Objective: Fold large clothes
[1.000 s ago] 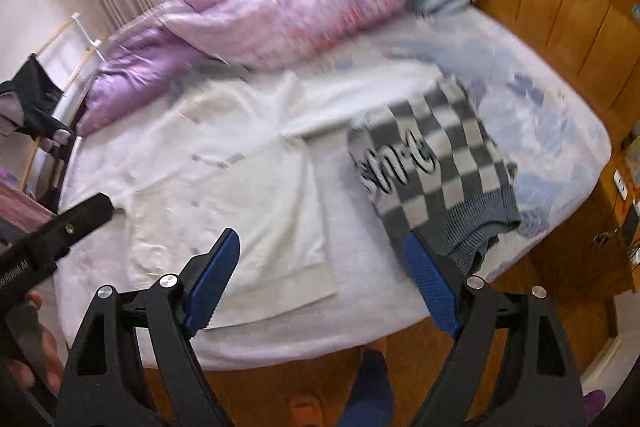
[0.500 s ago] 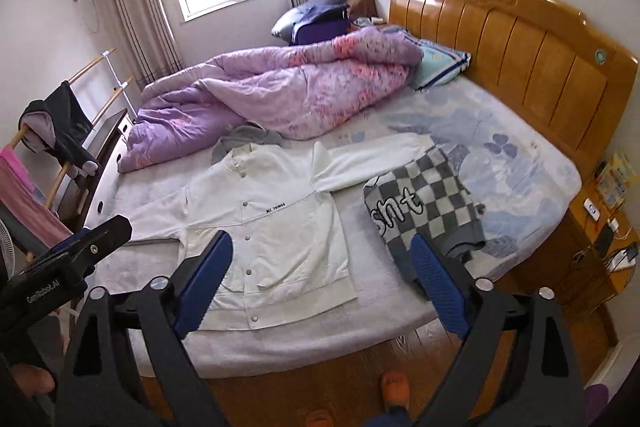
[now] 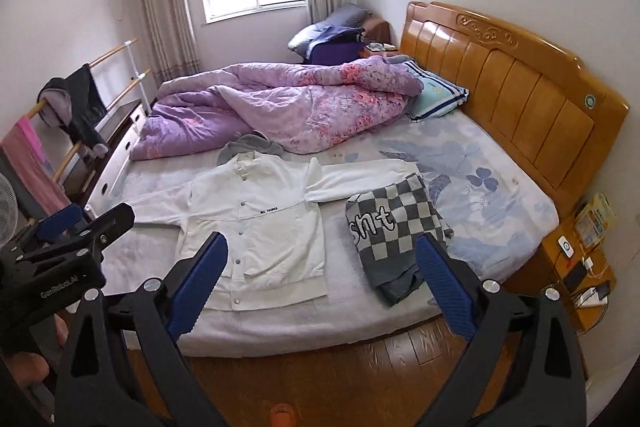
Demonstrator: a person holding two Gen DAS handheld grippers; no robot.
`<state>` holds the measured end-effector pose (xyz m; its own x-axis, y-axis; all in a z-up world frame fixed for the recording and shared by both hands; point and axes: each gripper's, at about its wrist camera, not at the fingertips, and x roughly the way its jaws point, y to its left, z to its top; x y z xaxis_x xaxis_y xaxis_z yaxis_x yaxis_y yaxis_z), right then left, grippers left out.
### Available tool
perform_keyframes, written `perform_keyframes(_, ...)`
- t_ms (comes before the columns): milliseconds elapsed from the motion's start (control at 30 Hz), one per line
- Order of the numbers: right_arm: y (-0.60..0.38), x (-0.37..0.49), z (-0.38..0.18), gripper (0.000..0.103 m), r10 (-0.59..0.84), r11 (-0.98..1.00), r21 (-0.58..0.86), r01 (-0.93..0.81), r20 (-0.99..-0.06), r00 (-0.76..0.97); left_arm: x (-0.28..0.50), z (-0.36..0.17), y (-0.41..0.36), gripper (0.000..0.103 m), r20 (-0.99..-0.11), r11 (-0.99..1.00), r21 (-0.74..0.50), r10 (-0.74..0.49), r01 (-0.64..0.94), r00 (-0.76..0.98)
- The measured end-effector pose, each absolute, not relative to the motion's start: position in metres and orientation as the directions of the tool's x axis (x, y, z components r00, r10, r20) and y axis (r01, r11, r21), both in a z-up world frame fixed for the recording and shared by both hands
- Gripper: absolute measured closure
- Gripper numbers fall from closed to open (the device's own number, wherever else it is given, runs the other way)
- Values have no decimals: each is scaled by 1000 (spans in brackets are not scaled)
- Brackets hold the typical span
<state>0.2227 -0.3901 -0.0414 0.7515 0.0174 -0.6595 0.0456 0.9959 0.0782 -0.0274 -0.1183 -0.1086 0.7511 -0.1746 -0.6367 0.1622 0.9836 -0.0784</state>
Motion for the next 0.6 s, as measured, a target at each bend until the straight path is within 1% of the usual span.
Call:
perform_keyframes(133,-408,199,-31,9,27,997,73,24,-636,772,-56,-99,-133,5,-628,983,-114,-182,141,757)
perform_keyframes(200,-413,187,-26,9,24,998,65,23,-639,769,-74,-92,-140,5,-624,990,-102,-143,101,768)
perform_keyframes(300,-415,169,-19,9,58,997,78,-11,-630,774,-95,-85,-144,5,-630,990,-111,-135,84,765)
perform_keyframes(433,-407,146,-13,9,46,999,43,-25,-608,793,-116,-80,-140,5,-624,990,-119,-130,71,771)
perform_keyframes(600,-387,124,-1,9,47,999,37,-32,-586,809,-142,-70,-125,5,-606,990,-119,-136,80,784)
